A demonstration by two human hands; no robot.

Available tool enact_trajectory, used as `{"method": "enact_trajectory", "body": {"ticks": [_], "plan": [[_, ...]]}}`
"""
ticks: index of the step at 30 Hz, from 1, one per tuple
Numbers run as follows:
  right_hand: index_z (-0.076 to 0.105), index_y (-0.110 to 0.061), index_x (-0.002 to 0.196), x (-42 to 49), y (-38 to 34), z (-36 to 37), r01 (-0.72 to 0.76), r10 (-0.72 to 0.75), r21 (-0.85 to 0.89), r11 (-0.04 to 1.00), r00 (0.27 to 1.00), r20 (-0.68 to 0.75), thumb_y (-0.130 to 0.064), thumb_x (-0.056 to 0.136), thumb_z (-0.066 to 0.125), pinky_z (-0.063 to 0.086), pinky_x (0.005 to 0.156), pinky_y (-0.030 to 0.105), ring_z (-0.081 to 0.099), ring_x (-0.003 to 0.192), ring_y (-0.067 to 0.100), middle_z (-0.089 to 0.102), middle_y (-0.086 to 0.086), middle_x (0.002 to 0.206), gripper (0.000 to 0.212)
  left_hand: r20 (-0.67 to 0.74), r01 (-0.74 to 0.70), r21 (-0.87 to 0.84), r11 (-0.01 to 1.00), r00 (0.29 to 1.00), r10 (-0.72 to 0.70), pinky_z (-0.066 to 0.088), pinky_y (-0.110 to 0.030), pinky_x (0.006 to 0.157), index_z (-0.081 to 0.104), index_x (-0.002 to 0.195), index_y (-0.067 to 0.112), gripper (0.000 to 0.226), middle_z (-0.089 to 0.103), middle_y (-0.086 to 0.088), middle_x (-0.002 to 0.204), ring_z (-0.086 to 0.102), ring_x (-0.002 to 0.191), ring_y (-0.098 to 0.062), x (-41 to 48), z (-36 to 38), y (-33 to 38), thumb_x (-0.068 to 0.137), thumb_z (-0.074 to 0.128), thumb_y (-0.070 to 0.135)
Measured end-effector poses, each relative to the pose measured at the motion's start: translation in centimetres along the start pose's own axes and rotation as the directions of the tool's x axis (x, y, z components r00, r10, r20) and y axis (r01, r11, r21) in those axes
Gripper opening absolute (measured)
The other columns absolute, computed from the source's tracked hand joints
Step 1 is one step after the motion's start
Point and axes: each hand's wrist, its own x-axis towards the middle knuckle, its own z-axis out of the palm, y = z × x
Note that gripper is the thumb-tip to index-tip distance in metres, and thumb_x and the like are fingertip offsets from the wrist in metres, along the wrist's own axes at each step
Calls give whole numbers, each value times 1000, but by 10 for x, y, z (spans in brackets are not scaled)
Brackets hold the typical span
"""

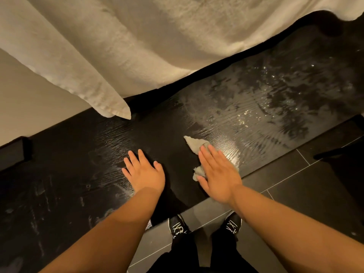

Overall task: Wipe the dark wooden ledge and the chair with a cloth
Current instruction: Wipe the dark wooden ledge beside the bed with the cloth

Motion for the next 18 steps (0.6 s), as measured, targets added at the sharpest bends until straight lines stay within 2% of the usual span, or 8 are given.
{"method": "enact_trajectory", "body": {"ticks": [2,4,7,10,11,15,17,18], "plan": [[14,-11,164,3,26,0,112,-112,-12,994,993,25,-57,101,30,3,128,46,-3,160,27,8,8,173,79,18,-7,-5,1000,1000,7,6,-59,128,22,166,17,75,9,-16,174,5,160,-39,-9,4,22,101,49,42],[21,-11,163,8,57,-5,116,-116,-13,993,993,10,-57,99,34,10,129,47,4,160,28,14,9,172,80,35,-41,18,999,999,41,5,-59,128,18,167,19,76,7,-15,175,3,160,-39,-20,12,42,102,47,45],[15,-9,165,14,87,-16,-33,33,-23,999,999,10,-58,100,30,7,130,47,-1,160,27,10,9,173,82,39,-43,26,999,998,42,0,-58,128,10,168,20,76,0,-12,176,-4,161,-38,-34,23,59,104,42,46],[18,-6,163,16,72,-15,-165,167,44,985,984,-54,-55,101,32,9,129,48,3,160,30,14,12,172,81,20,-34,51,998,999,33,0,-59,129,9,168,19,76,0,-11,176,-4,161,-37,-34,25,60,104,40,45],[21,-5,163,12,62,-12,-155,161,72,985,984,-77,-54,102,35,11,129,49,5,159,31,17,14,171,80,18,-36,58,998,999,35,1,-59,129,9,168,19,76,1,-11,176,-4,161,-37,-34,25,59,104,40,45],[28,-4,161,-5,46,0,210,-206,34,977,974,-94,-55,101,37,17,128,49,10,159,31,20,14,170,79,4,-23,12,1000,1000,23,3,-58,128,20,166,18,76,10,-12,175,2,161,-36,-34,22,62,101,49,42],[28,-7,161,4,65,-2,299,-298,5,954,951,-85,-56,101,37,17,128,48,13,159,29,20,11,171,78,-46,-43,-35,998,998,41,9,-59,127,34,161,14,73,22,-16,170,13,159,-36,-25,18,63,96,59,38],[30,-8,161,11,77,-3,293,-292,6,956,953,-87,-55,101,38,19,128,49,15,159,29,22,11,170,77,-69,-74,-42,996,995,71,12,-59,127,39,158,13,72,27,-18,166,18,157,-37,-17,15,63,95,62,37]]}}
